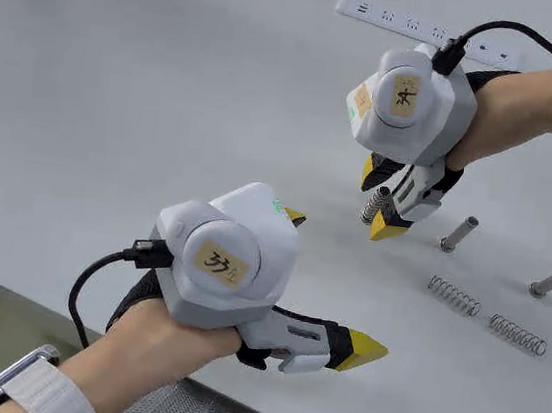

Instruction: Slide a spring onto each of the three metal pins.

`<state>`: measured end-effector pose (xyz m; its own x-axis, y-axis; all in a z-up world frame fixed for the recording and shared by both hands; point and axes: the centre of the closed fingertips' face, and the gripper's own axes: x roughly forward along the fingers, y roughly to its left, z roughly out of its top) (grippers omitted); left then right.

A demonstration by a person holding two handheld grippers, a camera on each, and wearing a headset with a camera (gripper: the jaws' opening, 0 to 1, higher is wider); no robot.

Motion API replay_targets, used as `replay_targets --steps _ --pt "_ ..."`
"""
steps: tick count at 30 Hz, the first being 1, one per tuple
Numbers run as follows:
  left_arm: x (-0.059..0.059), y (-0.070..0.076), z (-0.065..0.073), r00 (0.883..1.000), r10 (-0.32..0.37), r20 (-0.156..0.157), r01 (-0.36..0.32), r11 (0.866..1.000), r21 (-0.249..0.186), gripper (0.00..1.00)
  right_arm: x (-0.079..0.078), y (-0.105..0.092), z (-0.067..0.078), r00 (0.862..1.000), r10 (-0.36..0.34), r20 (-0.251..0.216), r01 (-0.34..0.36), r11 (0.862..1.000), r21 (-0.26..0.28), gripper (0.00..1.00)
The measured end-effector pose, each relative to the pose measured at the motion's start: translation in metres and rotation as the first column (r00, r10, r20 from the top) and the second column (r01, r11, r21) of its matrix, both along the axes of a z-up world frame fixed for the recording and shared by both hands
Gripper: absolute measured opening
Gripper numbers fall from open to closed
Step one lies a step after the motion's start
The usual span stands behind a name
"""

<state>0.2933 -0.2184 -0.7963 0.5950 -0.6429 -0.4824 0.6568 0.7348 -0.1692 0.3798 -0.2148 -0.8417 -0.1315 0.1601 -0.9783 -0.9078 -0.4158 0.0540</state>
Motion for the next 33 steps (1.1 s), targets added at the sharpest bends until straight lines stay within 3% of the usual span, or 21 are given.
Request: replay_targets --steps 8,12,14,18,21,30,31,33 --pt "-0.001 -0.002 -0.001 1.0 -0.009 -0.001 0.009 1.0 0.001 0.89 0.001 -0.003 0.0 0.997 -0.073 -0.011 0.073 0.996 0.047 0.83" --pt "0.0 -0.002 0.0 1.0 -0.007 0.003 0.007 1.0 -0.002 0.89 -0.005 -0.001 0.002 0.988 -0.136 -0.077 0.144 0.985 0.1 0.92" --pt "0.0 -0.002 0.001 1.0 -0.007 0.003 0.007 1.0 -0.004 0.89 -0.004 -0.002 0.004 0.981 -0.173 -0.089 0.183 0.976 0.121 0.99" --pt "0.001 -0.003 0.002 1.0 -0.006 0.004 0.006 1.0 -0.011 0.89 -0.006 -0.004 0.009 0.98 -0.174 -0.093 0.187 0.97 0.156 0.99" --pt "0.002 -0.003 0.003 1.0 -0.009 0.009 0.009 1.0 -0.009 0.89 -0.008 -0.001 0.014 0.964 -0.231 -0.132 0.253 0.949 0.189 0.99" --pt "0.003 -0.002 0.004 1.0 -0.015 0.019 0.015 1.0 0.001 0.89 -0.01 -0.006 0.029 0.951 -0.266 -0.159 0.302 0.912 0.277 0.99" --pt "0.003 -0.001 0.005 1.0 -0.017 0.02 0.017 1.0 0.005 0.89 -0.013 -0.004 0.033 0.948 -0.268 -0.169 0.309 0.899 0.309 0.99" --pt "0.003 0.0 0.006 0.999 -0.02 0.024 0.02 1.0 0.009 0.89 -0.015 -0.009 0.036 0.936 -0.299 -0.186 0.345 0.886 0.309 0.99"
